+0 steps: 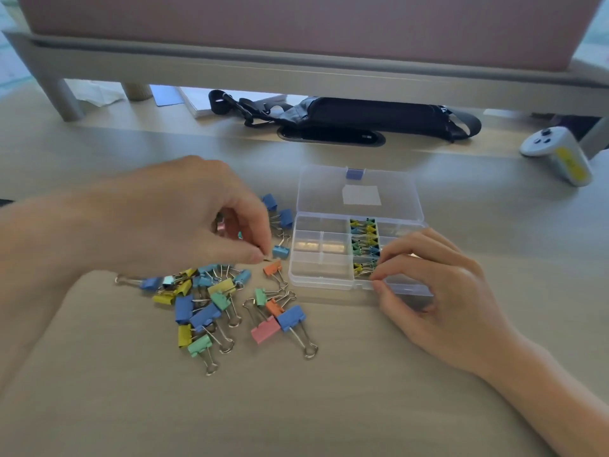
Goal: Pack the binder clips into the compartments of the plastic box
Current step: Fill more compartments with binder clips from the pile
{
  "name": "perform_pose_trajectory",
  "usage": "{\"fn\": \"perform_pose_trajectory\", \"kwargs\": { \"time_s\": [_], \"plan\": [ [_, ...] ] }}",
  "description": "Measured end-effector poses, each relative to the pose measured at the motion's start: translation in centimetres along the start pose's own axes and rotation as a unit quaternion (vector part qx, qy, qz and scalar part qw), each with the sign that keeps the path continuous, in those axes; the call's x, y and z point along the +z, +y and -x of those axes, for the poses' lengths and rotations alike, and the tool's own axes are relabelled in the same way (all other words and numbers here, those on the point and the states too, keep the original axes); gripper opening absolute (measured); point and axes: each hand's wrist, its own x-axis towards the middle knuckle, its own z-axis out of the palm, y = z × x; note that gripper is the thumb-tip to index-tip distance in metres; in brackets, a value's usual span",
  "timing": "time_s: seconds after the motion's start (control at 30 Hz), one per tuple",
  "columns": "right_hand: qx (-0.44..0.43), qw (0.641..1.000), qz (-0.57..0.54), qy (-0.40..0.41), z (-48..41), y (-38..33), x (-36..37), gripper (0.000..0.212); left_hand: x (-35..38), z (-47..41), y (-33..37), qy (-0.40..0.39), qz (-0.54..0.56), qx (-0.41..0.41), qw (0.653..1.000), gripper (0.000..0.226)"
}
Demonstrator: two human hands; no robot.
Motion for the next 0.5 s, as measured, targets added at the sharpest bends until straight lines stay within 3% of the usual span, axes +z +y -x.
{"fn": "perform_pose_trajectory", "kwargs": {
  "time_s": [0.07, 0.17, 0.5],
  "plan": [
    [-0.001, 1.000, -0.004, -0.001, 0.0, 0.1, 0.0, 0.005, 1.0, -0.7, 1.6, 0.071, 0.070, 0.027, 0.995, 0.003],
    [-0.004, 1.000, -0.012, 0.002, 0.0, 0.2, -0.1, 0.004, 3.8, -2.4, 4.3, 0.095, 0.133, 0.061, 0.985, 0.005],
    [0.004, 0.998, -0.059, 0.001, 0.1, 0.6, -0.4, 0.005, 6.7, -4.4, 4.8, 0.083, 0.077, 0.101, 0.988, 0.008]
  ]
}}
